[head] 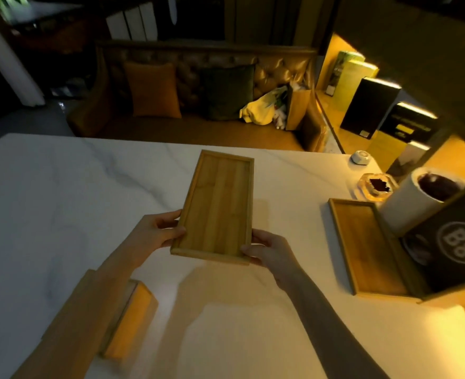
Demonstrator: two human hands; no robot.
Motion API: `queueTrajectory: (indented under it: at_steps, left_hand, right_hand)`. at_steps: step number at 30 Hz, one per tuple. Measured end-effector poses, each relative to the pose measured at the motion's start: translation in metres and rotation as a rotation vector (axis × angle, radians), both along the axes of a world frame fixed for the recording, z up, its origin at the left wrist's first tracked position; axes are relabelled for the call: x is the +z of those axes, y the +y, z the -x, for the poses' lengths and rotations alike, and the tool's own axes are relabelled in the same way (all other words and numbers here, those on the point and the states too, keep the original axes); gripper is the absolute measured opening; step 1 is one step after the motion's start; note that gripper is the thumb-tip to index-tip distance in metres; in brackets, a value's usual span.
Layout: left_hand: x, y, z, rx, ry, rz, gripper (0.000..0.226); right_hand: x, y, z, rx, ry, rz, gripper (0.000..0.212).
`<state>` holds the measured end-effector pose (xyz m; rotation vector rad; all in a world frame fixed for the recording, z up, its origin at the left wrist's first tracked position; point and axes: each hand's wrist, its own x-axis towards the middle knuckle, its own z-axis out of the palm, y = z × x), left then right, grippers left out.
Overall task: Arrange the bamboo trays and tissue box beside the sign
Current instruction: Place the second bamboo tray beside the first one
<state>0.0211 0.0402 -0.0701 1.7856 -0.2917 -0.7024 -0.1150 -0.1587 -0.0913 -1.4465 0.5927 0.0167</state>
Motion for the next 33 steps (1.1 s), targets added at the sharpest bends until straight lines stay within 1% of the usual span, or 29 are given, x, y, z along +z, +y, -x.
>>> queueTrajectory:
  at_steps: [3, 8, 14, 16, 21, 26, 33]
  left_hand:
    - [0.006, -0.022, 0.02, -0.005, -0.039, 0.013, 0.044]
    - [0.005, -0.057, 0.052, -0.026, -0.069, 0.023, 0.042]
    - [-0.017, -0.103, 0.079, -0.047, -0.087, -0.029, 0.042]
    - [-0.029, -0.133, 0.085, -0.083, -0.069, -0.054, 0.043]
    - [-0.044, -0.145, 0.097, -0.089, -0.078, -0.09, 0.042]
    - [-0.069, -0.168, 0.103, -0.105, -0.043, -0.153, 0.044]
    - [-0.087, -0.184, 0.098, -0.083, 0.052, -0.213, 0.046]
  right_hand:
    - [0.006, -0.017, 0.022, -0.028, -0.023, 0.045, 0.046]
    - [0.005, -0.045, 0.052, -0.066, -0.006, 0.109, 0.043]
    - [-0.006, -0.08, 0.078, -0.125, 0.064, 0.172, 0.038]
    - [-0.015, -0.105, 0.09, -0.158, 0.097, 0.181, 0.035]
    - [-0.027, -0.115, 0.1, -0.158, 0.136, 0.184, 0.031]
    - [-0.048, -0.139, 0.107, -0.166, 0.222, 0.143, 0.036]
    - [-0.067, -0.152, 0.103, -0.184, 0.317, 0.127, 0.033]
